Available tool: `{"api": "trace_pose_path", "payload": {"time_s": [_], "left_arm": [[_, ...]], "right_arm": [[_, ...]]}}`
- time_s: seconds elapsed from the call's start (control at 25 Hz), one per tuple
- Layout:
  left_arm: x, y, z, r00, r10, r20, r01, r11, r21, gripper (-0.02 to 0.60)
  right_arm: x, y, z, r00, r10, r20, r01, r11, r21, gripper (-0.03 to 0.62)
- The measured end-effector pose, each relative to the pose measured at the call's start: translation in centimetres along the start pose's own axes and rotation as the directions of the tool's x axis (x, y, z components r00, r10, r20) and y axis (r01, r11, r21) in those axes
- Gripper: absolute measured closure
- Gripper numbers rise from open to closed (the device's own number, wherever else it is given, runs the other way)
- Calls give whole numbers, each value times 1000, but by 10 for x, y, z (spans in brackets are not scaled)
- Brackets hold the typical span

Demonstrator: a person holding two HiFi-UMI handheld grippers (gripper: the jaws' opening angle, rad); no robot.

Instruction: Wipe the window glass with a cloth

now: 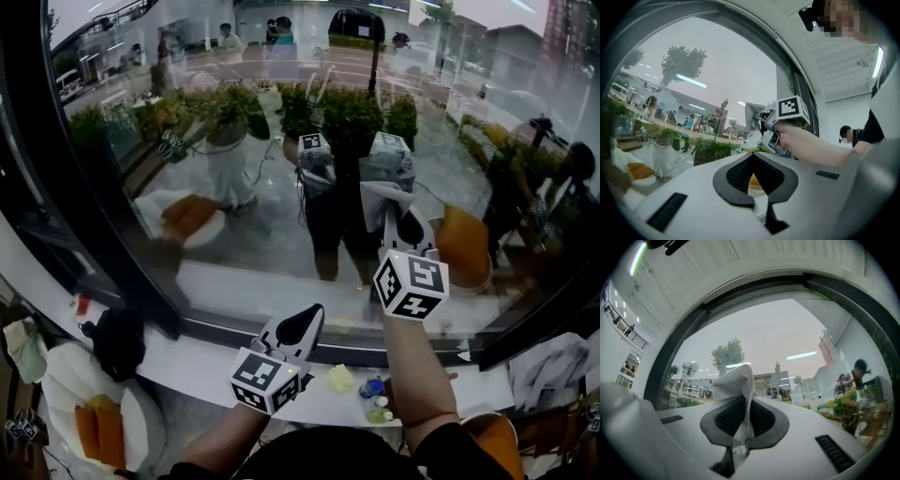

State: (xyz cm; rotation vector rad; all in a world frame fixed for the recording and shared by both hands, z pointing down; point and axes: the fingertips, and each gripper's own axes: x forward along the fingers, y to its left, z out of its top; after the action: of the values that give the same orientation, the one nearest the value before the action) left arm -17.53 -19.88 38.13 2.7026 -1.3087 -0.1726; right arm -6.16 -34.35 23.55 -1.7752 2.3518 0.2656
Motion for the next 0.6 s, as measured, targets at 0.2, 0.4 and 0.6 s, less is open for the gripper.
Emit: {"api": "trace_pose_path", "payload": {"time_s": [0.2, 0.4, 0.6], "left_arm": [[-30, 31, 4, 996, 81, 35, -81, 997, 7, 574], [-59, 63, 5, 987, 158, 42, -157, 987, -16, 574], [-79, 87, 0, 979, 199, 40, -198, 980, -21, 574]], "right_arm": [[16, 56, -11, 997, 70, -11, -70, 998, 1, 553], [34, 116, -27, 992, 125, -29, -124, 992, 21, 553], [47, 172, -46, 981, 185, -56, -182, 982, 53, 553]]}}
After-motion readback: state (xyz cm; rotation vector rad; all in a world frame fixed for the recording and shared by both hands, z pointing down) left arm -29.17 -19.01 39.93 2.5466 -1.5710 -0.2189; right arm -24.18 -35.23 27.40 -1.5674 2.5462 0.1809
